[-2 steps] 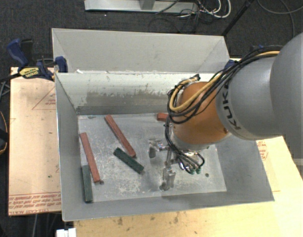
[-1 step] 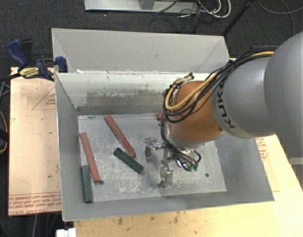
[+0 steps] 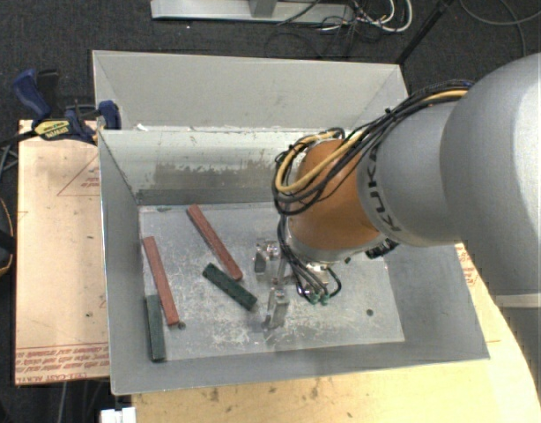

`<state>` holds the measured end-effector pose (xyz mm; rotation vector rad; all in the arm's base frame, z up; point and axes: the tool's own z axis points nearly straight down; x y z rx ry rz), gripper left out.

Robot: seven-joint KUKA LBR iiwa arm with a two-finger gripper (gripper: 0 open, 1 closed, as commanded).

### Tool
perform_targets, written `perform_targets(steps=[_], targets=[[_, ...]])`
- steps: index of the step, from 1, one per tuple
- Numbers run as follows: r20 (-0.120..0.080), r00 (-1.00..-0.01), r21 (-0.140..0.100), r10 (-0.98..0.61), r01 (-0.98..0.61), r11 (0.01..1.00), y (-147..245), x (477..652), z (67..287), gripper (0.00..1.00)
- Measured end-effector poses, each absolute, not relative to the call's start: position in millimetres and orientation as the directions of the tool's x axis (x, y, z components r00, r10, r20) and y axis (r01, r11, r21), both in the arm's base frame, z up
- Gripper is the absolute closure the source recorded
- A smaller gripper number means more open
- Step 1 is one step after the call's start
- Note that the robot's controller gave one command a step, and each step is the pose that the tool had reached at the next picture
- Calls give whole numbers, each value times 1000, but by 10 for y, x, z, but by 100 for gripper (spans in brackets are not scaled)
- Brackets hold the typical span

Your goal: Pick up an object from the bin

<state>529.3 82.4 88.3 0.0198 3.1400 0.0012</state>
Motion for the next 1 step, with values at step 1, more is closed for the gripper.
perform_targets(steps=[1], targets=[[-1, -977, 1, -215, -215, 977, 1405, 5403, 787, 100]])
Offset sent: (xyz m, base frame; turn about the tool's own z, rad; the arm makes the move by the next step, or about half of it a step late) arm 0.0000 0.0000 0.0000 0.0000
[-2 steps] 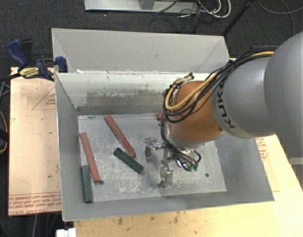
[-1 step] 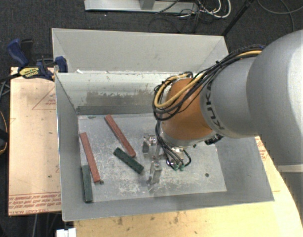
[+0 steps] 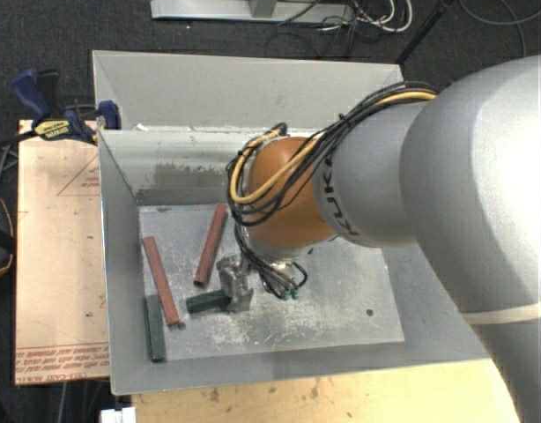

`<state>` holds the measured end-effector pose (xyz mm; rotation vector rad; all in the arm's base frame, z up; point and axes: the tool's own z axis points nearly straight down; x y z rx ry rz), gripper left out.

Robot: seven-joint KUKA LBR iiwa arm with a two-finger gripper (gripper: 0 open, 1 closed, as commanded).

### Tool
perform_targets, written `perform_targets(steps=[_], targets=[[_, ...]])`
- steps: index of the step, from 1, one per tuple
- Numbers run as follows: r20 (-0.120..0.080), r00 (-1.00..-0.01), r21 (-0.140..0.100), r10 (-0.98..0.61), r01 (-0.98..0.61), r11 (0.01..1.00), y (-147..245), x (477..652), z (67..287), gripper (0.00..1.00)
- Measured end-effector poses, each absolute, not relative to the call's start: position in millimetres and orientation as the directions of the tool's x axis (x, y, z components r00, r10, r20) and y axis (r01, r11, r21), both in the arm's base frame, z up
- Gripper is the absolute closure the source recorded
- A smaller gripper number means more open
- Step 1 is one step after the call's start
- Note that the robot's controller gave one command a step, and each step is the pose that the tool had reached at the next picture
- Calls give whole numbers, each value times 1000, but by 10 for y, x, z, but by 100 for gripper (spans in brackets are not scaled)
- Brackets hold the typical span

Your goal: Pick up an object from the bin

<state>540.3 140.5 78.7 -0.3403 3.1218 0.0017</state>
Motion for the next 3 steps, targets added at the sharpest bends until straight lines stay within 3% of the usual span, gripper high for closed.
perform_targets(steps=[1, 2, 3], targets=[[-1, -976, 1, -216, -216, 976, 1406, 5403, 787, 100], [-2, -975, 1, -221, -221, 975, 1455, 5544, 1779, 100], [-2, -975, 1, -221, -221, 975, 1456, 5544, 1779, 100]])
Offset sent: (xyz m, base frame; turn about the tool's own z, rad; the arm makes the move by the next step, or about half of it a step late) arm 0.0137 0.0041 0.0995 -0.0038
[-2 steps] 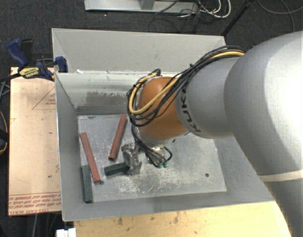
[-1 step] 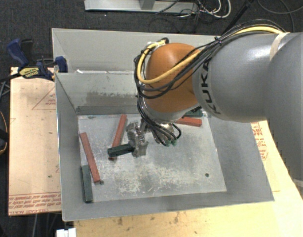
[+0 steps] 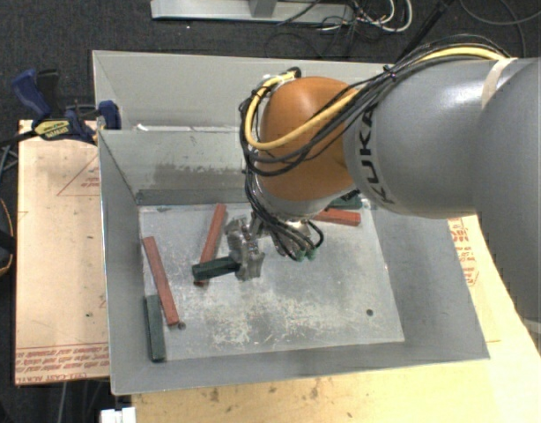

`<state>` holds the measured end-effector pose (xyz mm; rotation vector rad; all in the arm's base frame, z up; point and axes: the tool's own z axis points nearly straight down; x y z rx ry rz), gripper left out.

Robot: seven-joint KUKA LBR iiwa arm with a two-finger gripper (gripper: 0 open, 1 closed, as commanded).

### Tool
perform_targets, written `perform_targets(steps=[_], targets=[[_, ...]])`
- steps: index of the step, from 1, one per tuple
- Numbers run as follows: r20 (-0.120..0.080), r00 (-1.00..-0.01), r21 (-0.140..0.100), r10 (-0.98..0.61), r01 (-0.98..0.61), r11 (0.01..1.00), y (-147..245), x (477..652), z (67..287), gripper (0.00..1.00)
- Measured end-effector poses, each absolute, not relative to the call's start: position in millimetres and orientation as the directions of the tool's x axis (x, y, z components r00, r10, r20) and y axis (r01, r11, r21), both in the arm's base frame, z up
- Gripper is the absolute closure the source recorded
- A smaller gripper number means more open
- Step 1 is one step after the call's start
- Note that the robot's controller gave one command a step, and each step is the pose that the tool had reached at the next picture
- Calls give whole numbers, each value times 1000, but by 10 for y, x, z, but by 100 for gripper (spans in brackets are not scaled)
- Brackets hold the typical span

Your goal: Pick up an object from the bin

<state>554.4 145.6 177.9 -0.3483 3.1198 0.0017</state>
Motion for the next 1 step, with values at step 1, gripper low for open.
perform_targets(steps=[1], targets=[[-3, -974, 1, -228, -228, 974, 1504, 5691, 2348, 100]])
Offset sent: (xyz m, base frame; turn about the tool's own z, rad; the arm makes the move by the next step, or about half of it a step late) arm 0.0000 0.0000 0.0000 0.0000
